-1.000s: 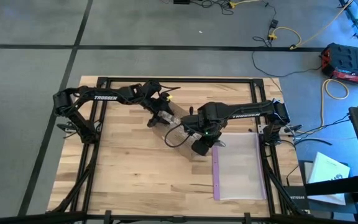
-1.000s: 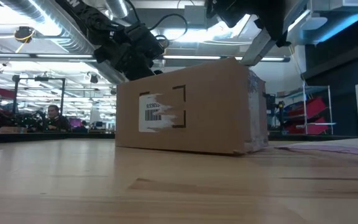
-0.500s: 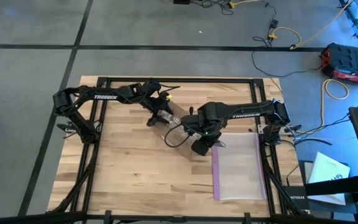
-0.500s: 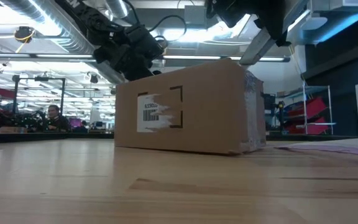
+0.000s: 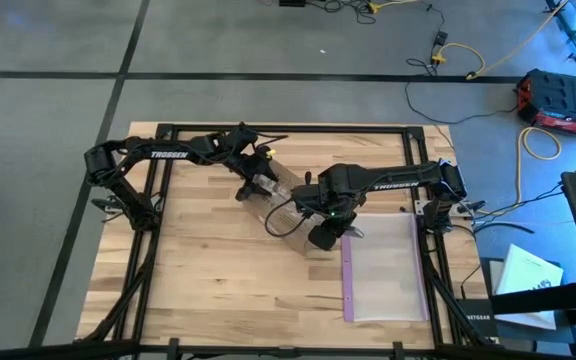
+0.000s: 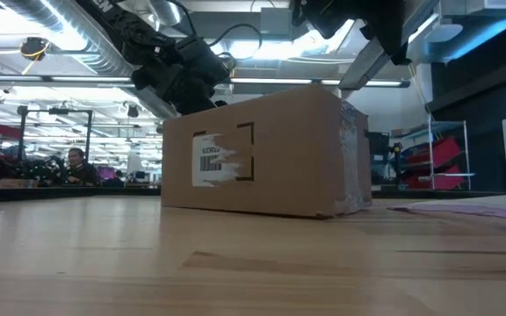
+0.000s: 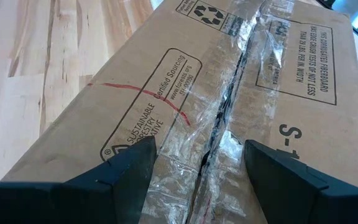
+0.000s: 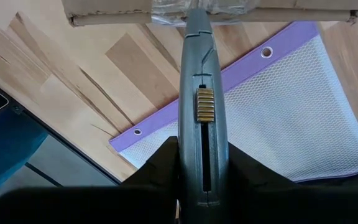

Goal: Unpack boxes
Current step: Open the cardboard box using the cutter

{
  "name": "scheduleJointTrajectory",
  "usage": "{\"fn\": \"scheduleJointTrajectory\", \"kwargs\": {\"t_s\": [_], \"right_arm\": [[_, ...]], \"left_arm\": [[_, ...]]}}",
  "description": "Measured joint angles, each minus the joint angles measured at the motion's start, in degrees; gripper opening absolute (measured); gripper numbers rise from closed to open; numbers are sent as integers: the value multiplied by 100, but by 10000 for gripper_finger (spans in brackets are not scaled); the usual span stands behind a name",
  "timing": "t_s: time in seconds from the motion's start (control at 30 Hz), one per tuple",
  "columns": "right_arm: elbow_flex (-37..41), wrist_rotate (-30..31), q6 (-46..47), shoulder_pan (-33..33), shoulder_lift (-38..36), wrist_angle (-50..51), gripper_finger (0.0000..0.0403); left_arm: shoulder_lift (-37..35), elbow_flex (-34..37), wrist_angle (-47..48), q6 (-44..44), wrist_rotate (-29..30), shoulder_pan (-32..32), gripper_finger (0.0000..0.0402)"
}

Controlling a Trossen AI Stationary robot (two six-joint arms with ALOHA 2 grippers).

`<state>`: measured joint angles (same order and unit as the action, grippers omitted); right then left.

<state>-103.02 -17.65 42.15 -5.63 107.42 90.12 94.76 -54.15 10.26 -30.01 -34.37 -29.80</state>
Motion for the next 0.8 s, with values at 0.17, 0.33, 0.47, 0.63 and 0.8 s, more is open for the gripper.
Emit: {"fn": "scheduleJointTrajectory", "kwargs": {"t_s": [0.17, 0.33, 0.47, 0.63, 0.8], "right_arm": [[2, -8, 0, 0, 0, -1, 62], [2, -61, 2, 0, 0, -1, 62], [2, -169, 7, 0, 0, -2, 62], [2, -265, 7, 0, 0, -3, 62], [12, -796, -48, -48, 11, 33, 62]], "left_arm": [[0, 0, 4, -3, 0, -2, 237], [0, 0, 6, -3, 2, -2, 237], [0, 0, 7, 0, 2, 0, 237], [0, 0, 14, 6, 4, -2, 237], [-2, -4, 31, 67, 164, -33, 237]]}}
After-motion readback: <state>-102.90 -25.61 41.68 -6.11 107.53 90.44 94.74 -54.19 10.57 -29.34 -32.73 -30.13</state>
